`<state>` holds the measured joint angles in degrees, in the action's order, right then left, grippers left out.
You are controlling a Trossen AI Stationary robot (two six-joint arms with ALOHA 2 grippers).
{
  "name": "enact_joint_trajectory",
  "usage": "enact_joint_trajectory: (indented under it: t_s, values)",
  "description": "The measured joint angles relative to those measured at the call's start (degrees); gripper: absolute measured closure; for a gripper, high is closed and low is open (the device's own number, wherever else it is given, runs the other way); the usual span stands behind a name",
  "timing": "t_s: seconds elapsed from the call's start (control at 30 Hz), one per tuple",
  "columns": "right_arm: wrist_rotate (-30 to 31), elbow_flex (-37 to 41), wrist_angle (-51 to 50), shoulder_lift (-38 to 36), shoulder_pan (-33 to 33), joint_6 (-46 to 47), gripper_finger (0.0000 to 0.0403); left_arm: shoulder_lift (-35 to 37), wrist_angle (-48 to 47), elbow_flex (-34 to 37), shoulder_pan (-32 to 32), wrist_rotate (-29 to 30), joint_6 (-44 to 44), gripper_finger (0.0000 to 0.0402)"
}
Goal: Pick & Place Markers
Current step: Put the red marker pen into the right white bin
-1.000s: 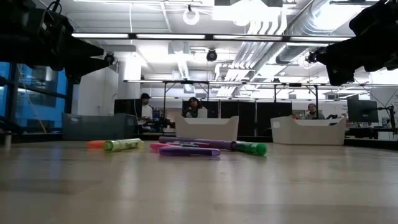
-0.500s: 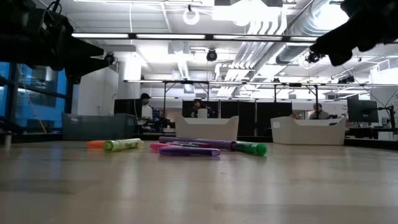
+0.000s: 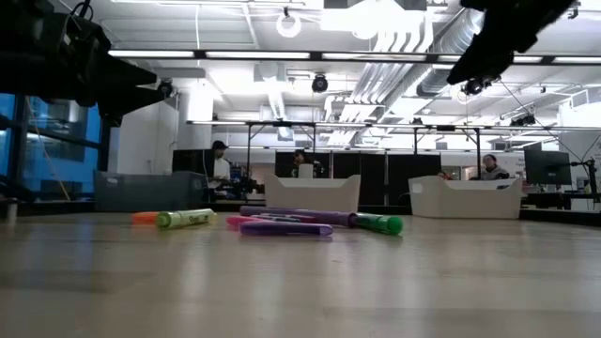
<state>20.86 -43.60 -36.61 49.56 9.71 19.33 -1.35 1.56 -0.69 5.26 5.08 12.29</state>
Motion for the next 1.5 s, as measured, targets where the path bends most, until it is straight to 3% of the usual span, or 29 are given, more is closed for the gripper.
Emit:
enact_joint_trajectory:
  t_s: [0.2,0.53,0.77,1.0,1.2,1.5]
  values:
    - [-5.7,-8.8,-7.0,11.6,-3.5,0.0,0.0286,0.0,0.0,0.0,0.0,0.0,0.0,0.0190]
    - [-28.7,-13.0,-7.7,25.0,-12.8,-8.1,0.0286,0.0,0.0,0.0,0.0,0.0,0.0,0.0190]
    - [-26.7,-12.8,-6.1,32.6,-15.8,-17.6,0.0286,0.0,0.0,0.0,0.0,0.0,0.0,0.0190]
    - [-22.2,-12.8,1.6,38.0,-16.2,-27.0,0.0286,0.0,0.0,0.0,0.0,0.0,0.0,0.0190]
    - [-21.0,-12.8,7.6,41.4,-16.7,-28.6,0.0286,0.0,0.0,0.0,0.0,0.0,0.0,0.0190]
    - [-24.4,-16.1,4.7,45.0,-22.3,-26.4,0.0286,0.0,0.0,0.0,0.0,0.0,0.0,0.0190]
